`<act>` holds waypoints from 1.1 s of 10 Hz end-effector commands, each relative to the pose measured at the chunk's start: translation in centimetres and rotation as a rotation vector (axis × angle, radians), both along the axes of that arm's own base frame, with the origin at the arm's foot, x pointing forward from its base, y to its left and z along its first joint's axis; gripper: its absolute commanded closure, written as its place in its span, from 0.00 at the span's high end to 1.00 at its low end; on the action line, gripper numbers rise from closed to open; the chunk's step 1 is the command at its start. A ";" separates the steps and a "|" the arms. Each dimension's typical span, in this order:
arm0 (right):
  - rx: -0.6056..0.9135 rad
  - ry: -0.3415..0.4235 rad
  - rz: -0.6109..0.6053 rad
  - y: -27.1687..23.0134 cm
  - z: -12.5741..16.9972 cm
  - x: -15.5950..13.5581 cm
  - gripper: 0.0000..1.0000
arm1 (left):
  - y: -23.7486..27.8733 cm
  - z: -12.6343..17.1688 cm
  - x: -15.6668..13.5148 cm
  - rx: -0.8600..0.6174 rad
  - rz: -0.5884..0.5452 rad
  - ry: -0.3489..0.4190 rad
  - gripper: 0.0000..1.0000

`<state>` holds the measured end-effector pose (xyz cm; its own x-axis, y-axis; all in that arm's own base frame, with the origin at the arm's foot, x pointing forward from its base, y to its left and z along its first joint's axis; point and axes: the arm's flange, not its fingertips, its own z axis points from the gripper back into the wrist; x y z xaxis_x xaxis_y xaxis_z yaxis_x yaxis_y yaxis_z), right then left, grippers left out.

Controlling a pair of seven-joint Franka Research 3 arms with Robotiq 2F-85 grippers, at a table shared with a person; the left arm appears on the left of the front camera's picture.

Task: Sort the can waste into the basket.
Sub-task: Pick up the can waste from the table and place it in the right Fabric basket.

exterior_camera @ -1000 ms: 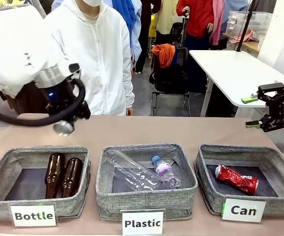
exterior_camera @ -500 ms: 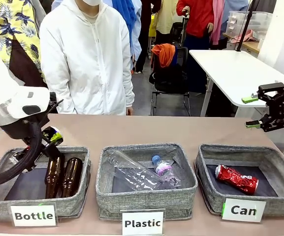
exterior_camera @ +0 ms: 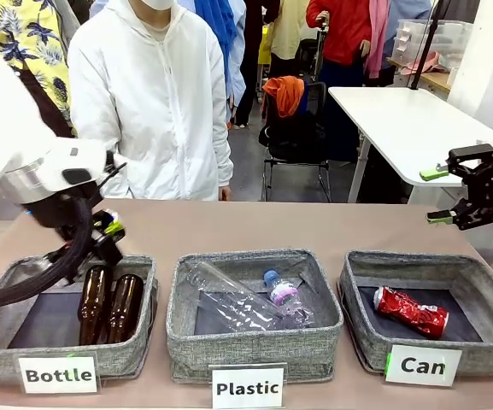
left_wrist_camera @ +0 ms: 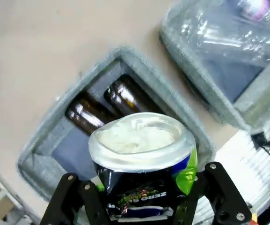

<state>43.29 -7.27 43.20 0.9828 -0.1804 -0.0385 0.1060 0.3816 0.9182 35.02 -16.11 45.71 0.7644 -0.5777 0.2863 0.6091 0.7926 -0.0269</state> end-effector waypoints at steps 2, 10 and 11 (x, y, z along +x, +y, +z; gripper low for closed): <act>-0.051 0.068 0.032 -4.9 4.7 -5.2 1.00 | -15.8 5.3 2.6 -0.010 -0.246 -0.274 0.00; 0.042 -0.057 -0.288 -18.2 2.8 -22.1 1.00 | -54.8 -3.2 4.9 -0.157 -0.629 -0.236 0.00; 0.089 -0.088 -0.326 -18.9 2.3 -22.2 1.00 | -56.6 -4.2 3.4 -0.159 -0.640 -0.267 0.00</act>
<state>20.59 -26.00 46.06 0.8829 -0.4690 -0.0224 0.1840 0.3018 0.9354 36.35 -69.97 39.43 0.2010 -0.8269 0.5251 0.9618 0.2684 0.0545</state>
